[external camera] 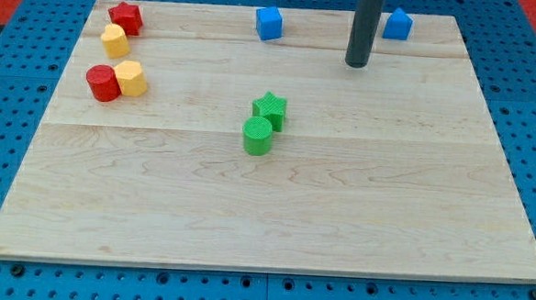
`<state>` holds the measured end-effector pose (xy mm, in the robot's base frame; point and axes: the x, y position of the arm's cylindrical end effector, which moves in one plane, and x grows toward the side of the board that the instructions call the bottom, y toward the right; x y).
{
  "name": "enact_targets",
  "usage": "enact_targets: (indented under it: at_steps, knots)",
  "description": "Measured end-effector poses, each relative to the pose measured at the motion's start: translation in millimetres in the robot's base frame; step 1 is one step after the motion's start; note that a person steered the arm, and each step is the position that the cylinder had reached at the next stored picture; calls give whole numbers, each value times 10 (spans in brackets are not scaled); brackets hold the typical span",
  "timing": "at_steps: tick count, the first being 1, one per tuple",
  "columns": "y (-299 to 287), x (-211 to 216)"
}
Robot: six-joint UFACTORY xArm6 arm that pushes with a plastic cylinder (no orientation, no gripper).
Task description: Move your arm towards the yellow heart
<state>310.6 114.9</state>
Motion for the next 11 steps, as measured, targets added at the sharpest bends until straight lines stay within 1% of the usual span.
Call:
enact_targets:
  at_steps: [1, 2, 3, 4, 5, 6, 8, 10, 11]
  knots:
    - [-106, 285]
    - [-166, 665]
    - [-293, 932]
    - [-370, 683]
    - [-817, 406]
    - [-1233, 253]
    - [-2074, 185]
    - [-2726, 41]
    - [-2767, 41]
